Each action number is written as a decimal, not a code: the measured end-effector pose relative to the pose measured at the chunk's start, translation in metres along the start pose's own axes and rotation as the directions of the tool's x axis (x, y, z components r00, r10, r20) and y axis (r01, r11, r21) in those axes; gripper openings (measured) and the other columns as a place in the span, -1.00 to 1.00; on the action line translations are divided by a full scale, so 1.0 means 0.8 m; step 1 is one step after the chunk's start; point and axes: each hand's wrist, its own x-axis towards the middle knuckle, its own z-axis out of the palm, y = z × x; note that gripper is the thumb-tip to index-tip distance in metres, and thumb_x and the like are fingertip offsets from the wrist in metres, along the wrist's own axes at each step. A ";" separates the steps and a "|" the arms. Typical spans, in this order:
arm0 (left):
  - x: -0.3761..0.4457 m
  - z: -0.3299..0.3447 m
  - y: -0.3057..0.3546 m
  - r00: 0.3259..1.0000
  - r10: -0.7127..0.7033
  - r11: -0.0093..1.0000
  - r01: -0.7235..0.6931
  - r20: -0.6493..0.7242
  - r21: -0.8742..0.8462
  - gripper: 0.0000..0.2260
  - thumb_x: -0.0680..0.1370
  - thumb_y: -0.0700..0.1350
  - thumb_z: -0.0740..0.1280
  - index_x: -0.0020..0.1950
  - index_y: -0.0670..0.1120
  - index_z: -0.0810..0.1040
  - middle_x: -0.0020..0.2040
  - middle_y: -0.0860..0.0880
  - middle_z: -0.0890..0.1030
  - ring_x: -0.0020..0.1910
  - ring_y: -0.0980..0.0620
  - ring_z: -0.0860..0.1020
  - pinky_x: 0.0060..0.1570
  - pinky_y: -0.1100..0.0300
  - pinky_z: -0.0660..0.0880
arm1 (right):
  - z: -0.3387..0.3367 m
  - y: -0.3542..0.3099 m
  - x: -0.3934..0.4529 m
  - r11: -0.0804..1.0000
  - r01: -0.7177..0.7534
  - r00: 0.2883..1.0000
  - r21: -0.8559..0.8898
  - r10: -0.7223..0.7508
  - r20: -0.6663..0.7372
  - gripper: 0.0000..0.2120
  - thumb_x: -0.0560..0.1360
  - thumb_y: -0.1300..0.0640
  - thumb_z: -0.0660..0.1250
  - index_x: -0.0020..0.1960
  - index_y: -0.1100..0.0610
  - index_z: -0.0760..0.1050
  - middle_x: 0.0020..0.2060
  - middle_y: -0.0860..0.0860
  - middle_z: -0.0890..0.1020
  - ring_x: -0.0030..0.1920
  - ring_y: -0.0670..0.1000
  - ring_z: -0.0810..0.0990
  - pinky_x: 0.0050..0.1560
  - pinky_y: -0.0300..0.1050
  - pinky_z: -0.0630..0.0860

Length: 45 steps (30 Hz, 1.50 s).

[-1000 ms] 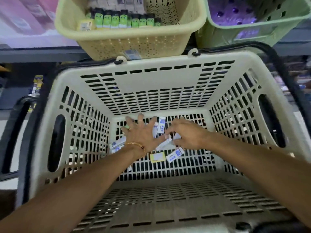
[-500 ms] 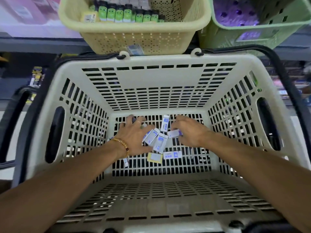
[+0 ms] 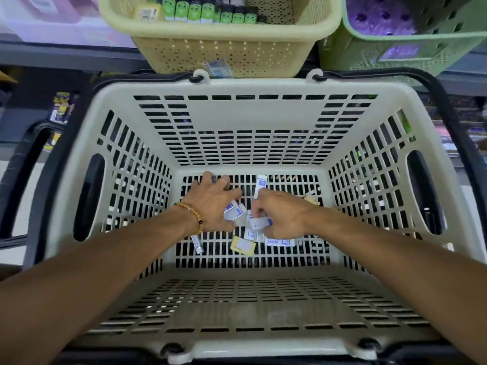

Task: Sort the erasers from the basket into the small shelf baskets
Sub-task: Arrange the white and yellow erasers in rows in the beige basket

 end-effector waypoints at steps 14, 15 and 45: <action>-0.004 -0.060 -0.025 0.964 -0.166 0.397 0.258 0.208 -0.881 -0.80 0.44 0.07 0.41 0.00 0.04 0.53 -0.17 -0.02 0.52 -0.32 0.10 0.46 -0.32 0.26 0.45 | 0.014 0.017 0.013 0.968 -0.021 0.995 -0.251 -0.006 -0.103 -0.56 0.52 -0.04 0.38 0.27 0.12 0.32 0.25 0.08 0.40 -0.12 0.02 0.48 -0.14 -0.18 0.33; -0.008 -0.066 -0.026 0.954 -0.145 0.282 0.292 0.261 -0.914 -0.80 0.47 0.06 0.38 0.01 -0.01 0.52 -0.18 -0.03 0.48 -0.29 0.07 0.43 -0.30 0.24 0.43 | 0.013 0.019 0.013 0.971 -0.036 0.994 -0.238 0.011 -0.106 -0.57 0.53 -0.04 0.38 0.27 0.12 0.32 0.23 0.07 0.42 -0.09 0.03 0.49 -0.12 -0.16 0.36; -0.155 -0.275 -0.082 0.954 -0.157 -0.807 -0.272 -0.254 -0.524 -0.58 0.42 0.09 0.27 0.08 -0.18 0.65 -0.09 -0.16 0.59 -0.09 -0.11 0.55 0.19 -0.19 0.40 | -0.269 -0.155 -0.059 0.664 0.325 0.740 0.673 0.264 -0.618 -0.78 0.57 0.06 0.36 -0.10 0.23 0.58 -0.35 0.07 0.49 -0.44 -0.06 0.31 -0.56 -0.31 0.17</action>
